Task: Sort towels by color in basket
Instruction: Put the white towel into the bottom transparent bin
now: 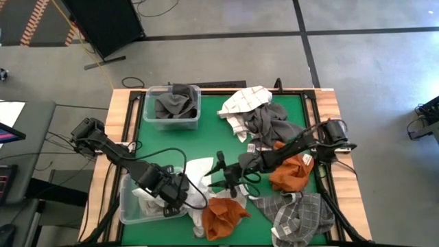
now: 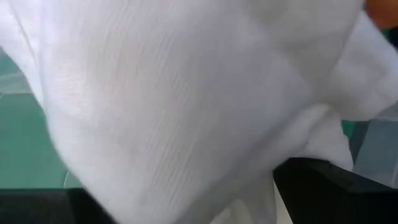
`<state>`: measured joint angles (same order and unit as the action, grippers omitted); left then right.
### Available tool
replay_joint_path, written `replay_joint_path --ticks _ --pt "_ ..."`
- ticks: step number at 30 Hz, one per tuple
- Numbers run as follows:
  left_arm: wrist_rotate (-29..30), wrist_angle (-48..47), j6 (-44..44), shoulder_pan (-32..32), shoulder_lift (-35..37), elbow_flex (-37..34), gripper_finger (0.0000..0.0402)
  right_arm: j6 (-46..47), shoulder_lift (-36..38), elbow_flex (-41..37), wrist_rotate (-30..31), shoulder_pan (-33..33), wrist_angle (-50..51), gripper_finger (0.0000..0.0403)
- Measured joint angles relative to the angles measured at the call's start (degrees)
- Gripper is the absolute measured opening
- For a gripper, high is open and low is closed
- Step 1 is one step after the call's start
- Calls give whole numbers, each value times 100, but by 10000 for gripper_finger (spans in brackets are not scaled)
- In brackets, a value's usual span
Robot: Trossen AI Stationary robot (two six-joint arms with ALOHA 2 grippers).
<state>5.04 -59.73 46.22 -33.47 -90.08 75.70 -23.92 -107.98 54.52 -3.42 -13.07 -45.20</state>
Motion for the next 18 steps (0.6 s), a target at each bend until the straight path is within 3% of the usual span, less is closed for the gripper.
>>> replay_joint_path --ticks 6,18 --pt "68 -61 27 0 0 0 258 -74 -395 383 -159 9 -5 219" --pt "146 -101 76 0 0 0 258 -214 -392 563 -276 -71 127 219"
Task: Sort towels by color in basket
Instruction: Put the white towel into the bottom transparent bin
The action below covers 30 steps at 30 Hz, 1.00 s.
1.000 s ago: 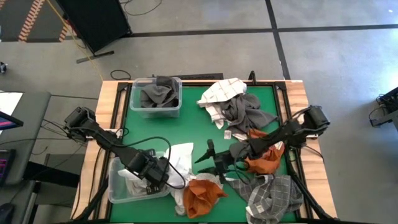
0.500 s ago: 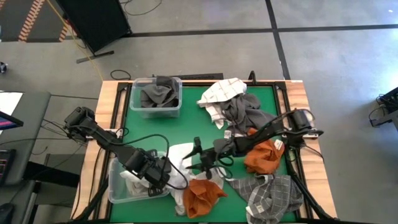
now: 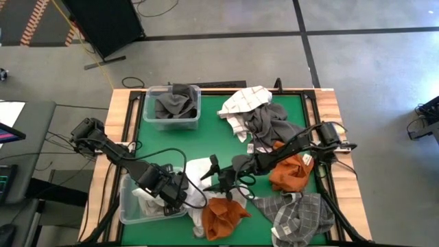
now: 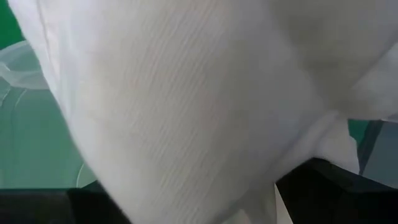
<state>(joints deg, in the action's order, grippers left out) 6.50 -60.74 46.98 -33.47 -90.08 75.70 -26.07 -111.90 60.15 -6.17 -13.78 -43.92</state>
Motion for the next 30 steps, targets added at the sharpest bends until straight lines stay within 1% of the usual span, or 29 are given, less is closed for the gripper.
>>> replay_joint_path --ticks 6,12,16,18,22,27,30 --pt "2 37 -27 6 0 0 258 67 2 188 0 -7 15 219" --pt "11 253 -223 13 0 0 258 72 2 341 2 -7 321 218" --pt "20 228 -233 13 0 0 258 199 2 342 2 45 320 206" --pt "20 57 -197 13 0 45 258 277 2 342 2 80 330 194" --pt "28 -545 -23 13 -2 404 258 361 2 342 8 143 373 166" --pt "66 -1163 180 9 -2 1070 258 361 2 342 13 151 370 132" --pt "295 -1351 215 -39 0 1448 258 361 2 342 13 149 374 119"
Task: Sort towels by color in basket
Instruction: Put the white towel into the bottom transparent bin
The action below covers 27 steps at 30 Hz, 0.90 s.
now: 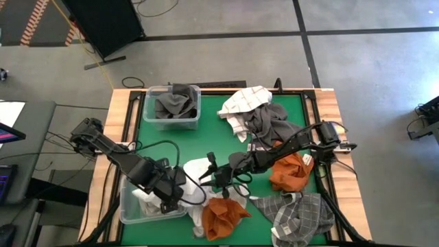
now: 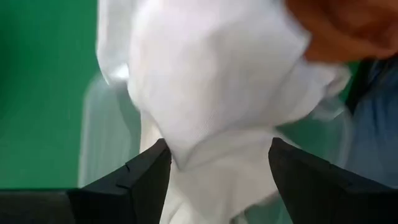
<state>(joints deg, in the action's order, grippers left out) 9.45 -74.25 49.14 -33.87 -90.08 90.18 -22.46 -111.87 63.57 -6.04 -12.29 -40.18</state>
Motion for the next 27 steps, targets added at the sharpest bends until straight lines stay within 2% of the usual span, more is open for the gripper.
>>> replay_joint_path --ticks 4,9,15,27 --pt "660 157 -410 -93 2 209 258 3 0 0 0 2 8 114" --pt "1126 693 -1059 -93 2 4 258 9 0 -2 0 2 97 113" --pt "1171 1475 -1533 12 2 -539 260 148 0 -2 0 2 95 113" --pt "1109 2377 -1781 65 -5 -1152 292 297 7 2 0 45 38 113"
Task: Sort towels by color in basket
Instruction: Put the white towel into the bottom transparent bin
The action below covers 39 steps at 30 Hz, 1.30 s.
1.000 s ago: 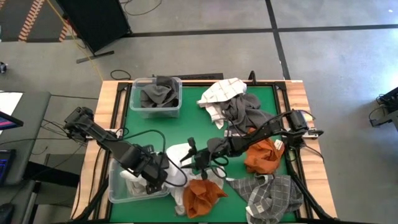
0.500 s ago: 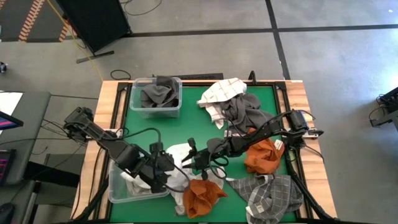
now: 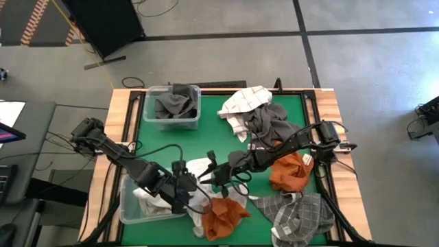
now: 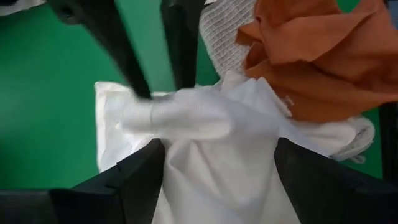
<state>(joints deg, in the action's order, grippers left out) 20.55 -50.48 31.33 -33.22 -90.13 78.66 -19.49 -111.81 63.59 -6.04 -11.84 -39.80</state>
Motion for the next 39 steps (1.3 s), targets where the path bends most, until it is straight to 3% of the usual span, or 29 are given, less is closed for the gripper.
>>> replay_joint_path --ticks 6,10,13,20,26,31,39 --pt "-84 135 13 190 0 -209 288 7 2 2 0 -56 -134 113" --pt "-80 146 -41 295 0 -211 254 -33 2 4 7 -89 -139 113" --pt "-139 144 -241 318 0 -211 197 -33 6 4 4 -93 -139 113" --pt "-373 150 -690 282 0 -211 18 -50 9 9 4 -87 -71 113" --pt "-209 80 -951 196 0 -16 6 -336 134 11 99 -94 506 123" --pt "87 -475 -1002 31 0 548 5 -501 548 11 392 -122 1433 166" --pt "72 -2100 248 -422 0 1460 3 -355 1275 11 578 -96 3340 240"
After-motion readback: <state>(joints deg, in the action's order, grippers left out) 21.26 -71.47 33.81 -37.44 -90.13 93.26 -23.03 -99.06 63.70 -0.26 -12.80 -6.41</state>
